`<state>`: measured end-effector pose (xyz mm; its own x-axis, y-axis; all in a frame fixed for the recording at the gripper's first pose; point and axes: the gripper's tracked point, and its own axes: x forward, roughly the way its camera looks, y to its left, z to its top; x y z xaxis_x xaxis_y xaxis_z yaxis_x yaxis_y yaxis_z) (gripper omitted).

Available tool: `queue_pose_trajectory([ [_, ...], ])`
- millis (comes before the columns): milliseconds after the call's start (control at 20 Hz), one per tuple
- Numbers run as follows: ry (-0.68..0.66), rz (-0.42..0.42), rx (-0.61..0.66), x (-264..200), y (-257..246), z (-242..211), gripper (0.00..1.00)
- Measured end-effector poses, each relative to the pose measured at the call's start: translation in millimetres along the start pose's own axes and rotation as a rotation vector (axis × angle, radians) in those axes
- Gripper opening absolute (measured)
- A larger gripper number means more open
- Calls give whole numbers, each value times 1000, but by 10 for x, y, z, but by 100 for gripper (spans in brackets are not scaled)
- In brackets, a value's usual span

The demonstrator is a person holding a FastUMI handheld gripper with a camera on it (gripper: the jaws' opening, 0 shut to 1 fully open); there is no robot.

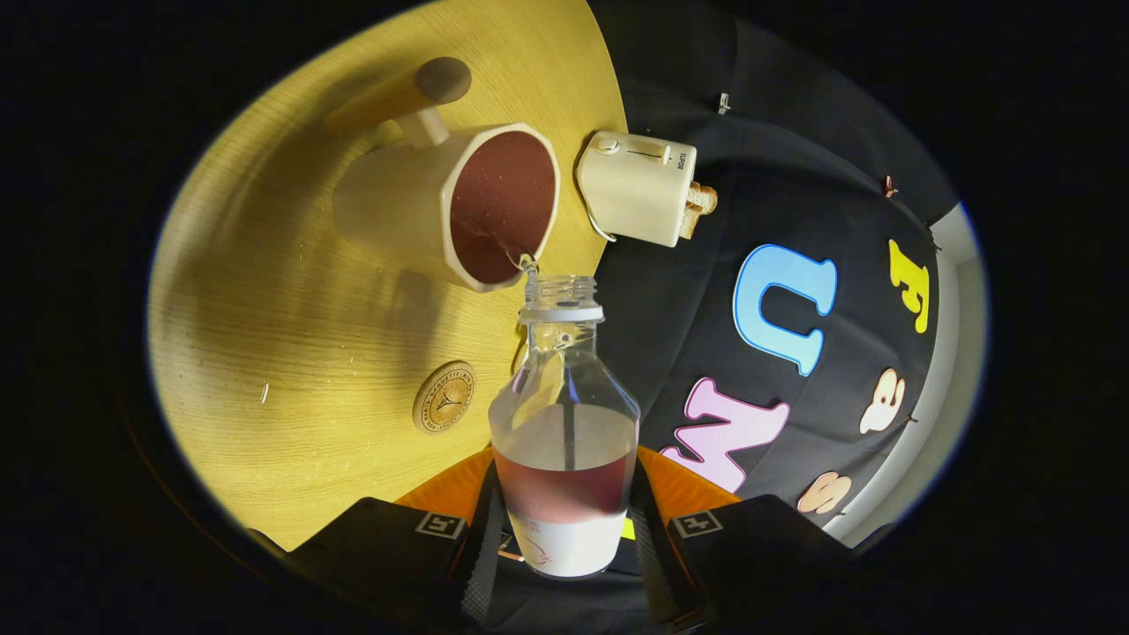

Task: Take the bottle from table, then pour the juice into the cup, finally place the bottle on the coaster

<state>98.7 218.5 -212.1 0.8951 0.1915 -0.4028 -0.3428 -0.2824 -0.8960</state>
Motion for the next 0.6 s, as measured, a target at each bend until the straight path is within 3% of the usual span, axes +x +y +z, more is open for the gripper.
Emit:
queue_pose_trajectory([
  [600,-17,-25,-63,-2,-47,40,69],
])
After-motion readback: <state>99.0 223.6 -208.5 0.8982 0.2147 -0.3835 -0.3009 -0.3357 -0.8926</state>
